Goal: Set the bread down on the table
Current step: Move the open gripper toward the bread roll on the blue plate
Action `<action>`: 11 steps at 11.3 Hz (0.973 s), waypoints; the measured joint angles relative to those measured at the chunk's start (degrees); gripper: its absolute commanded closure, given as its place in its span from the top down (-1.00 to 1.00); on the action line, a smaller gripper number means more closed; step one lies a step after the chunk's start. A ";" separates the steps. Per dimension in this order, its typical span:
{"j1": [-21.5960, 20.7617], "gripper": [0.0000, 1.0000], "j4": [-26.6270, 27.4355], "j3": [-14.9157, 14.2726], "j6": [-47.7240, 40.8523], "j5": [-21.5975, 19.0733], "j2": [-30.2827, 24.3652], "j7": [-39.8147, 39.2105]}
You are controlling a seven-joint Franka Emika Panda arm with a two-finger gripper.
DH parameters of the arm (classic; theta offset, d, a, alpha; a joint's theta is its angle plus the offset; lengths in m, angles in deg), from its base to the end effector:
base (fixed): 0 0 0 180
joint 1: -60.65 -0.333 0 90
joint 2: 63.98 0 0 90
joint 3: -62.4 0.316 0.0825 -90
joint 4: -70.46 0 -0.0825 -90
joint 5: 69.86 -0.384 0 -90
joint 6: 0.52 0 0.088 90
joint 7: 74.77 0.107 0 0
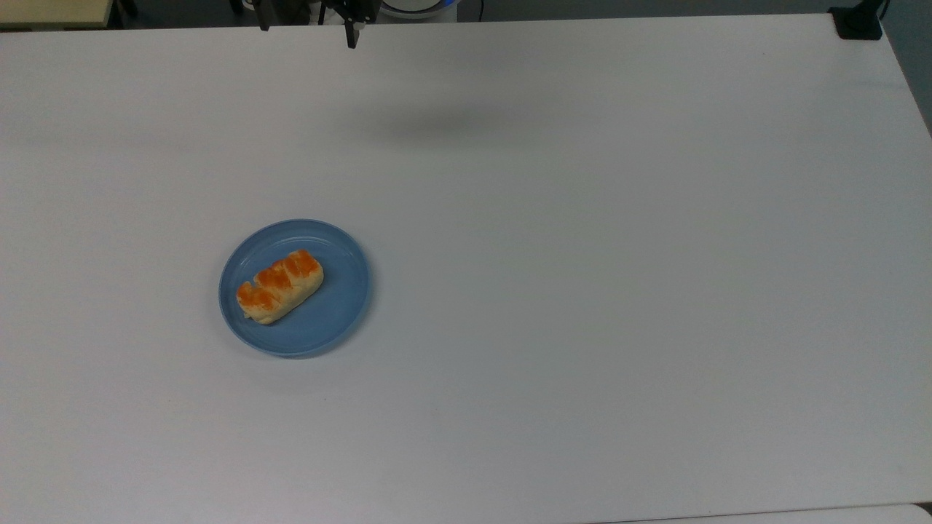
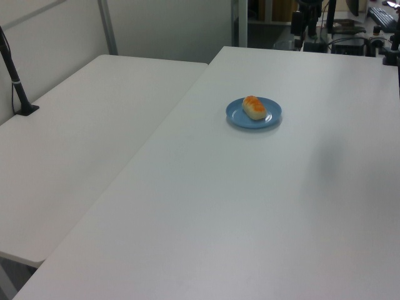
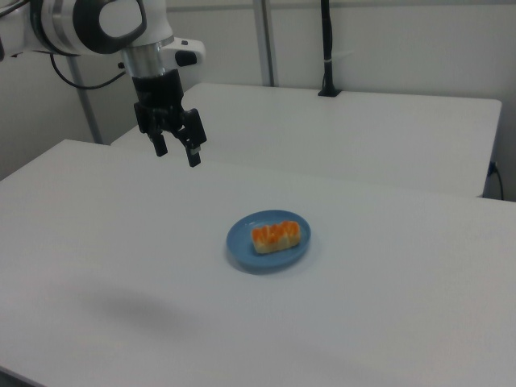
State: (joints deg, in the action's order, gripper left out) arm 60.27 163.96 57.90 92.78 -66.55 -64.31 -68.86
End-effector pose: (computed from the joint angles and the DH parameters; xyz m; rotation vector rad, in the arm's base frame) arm 0.5550 -0.0460 0.6040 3.0730 -0.2646 0.0049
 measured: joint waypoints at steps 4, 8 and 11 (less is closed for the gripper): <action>-0.59 1.00 0.24 0.25 0.00 0.00 1.33 -0.06; -0.63 1.00 0.22 0.24 0.00 0.00 1.68 -0.06; -0.62 1.00 0.23 0.06 0.98 -0.82 1.89 0.08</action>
State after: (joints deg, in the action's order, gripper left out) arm 59.65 164.18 57.96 93.76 -67.37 -62.42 -68.78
